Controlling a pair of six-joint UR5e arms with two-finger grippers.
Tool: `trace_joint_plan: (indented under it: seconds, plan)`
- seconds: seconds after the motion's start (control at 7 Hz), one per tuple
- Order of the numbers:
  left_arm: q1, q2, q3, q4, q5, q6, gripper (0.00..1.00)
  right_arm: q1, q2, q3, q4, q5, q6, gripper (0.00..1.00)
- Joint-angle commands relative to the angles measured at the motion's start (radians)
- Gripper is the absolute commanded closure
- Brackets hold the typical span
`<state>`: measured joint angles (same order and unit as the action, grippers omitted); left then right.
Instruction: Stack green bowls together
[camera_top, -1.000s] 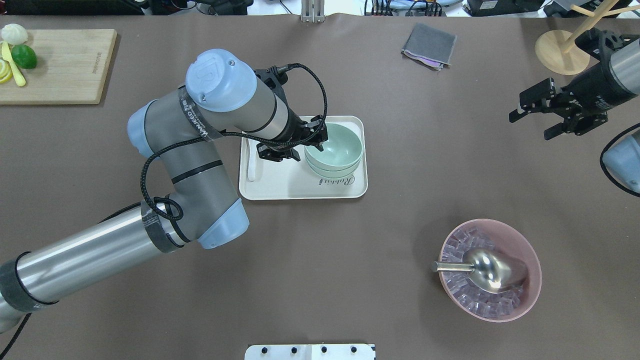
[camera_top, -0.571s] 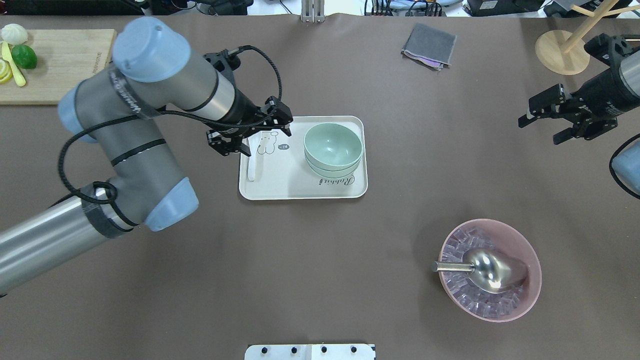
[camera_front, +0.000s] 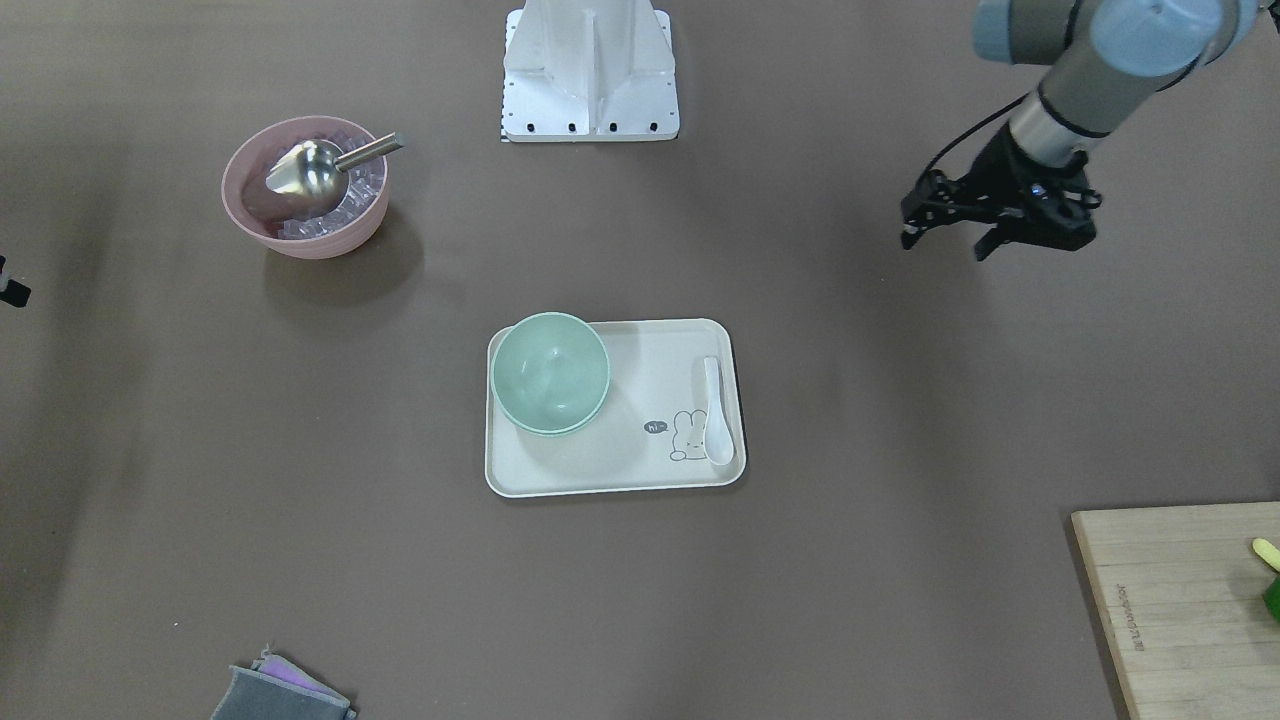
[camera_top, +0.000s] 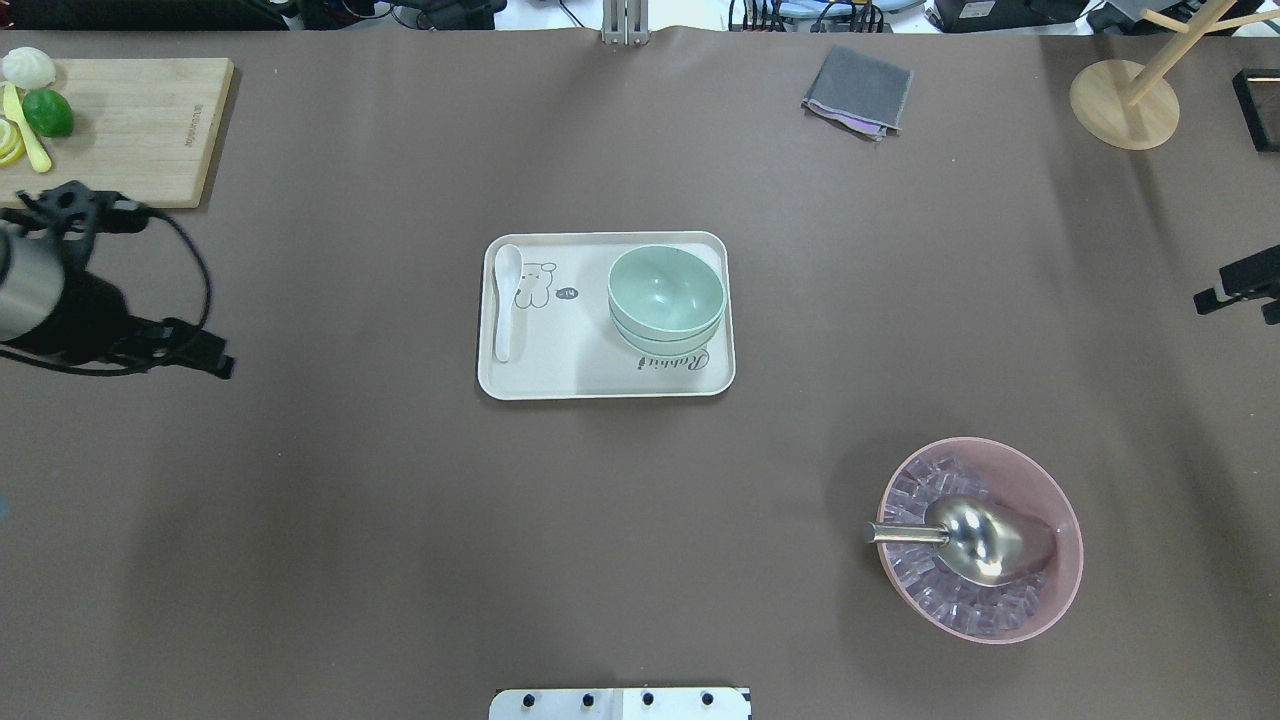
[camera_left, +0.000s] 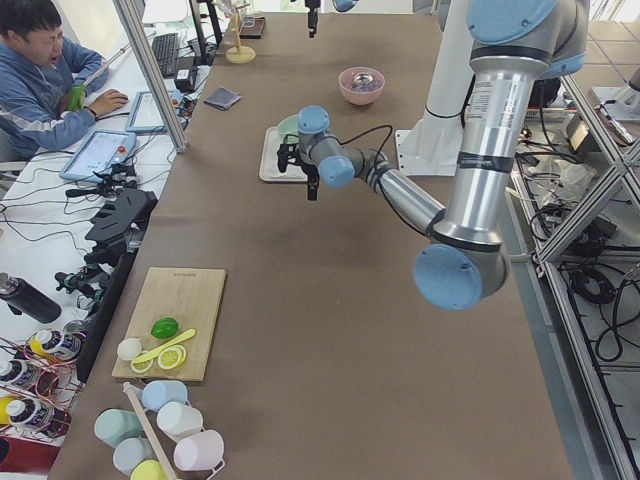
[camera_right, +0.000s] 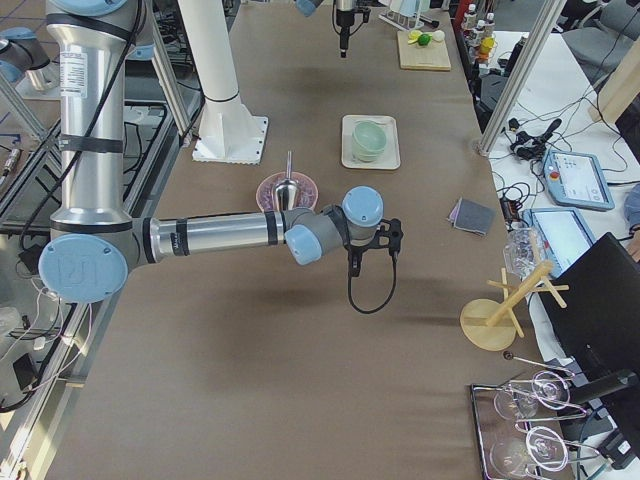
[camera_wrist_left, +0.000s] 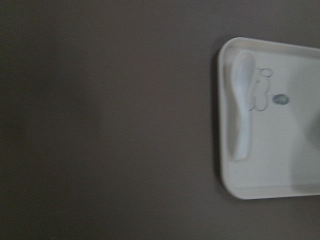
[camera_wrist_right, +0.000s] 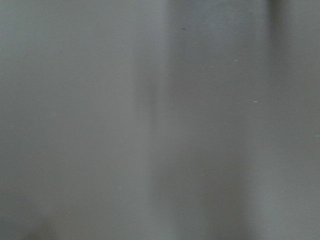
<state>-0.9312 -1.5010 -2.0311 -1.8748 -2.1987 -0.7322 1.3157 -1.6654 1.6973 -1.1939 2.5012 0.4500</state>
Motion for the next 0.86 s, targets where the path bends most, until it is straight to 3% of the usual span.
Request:
trace_joint_plan:
  seconds: [0.0, 0.14, 0.43, 0.71]
  plan:
    - [-0.17, 0.236, -0.002, -0.004, -0.024, 0.398, 0.02, 0.08, -0.033, -0.114, -0.004, -0.086, -0.308, 0.0]
    - [-0.242, 0.286, 0.037, -0.006, -0.061, 0.506, 0.02, 0.112, -0.033, -0.149, -0.006, -0.099, -0.402, 0.0]
    - [-0.456, 0.294, 0.254, -0.007, -0.249, 0.82, 0.02, 0.16, -0.01, -0.124, -0.158, -0.099, -0.488, 0.0]
    - [-0.486, 0.289, 0.278, -0.003, -0.245, 0.83, 0.02, 0.145, 0.007, -0.119, -0.202, -0.102, -0.491, 0.0]
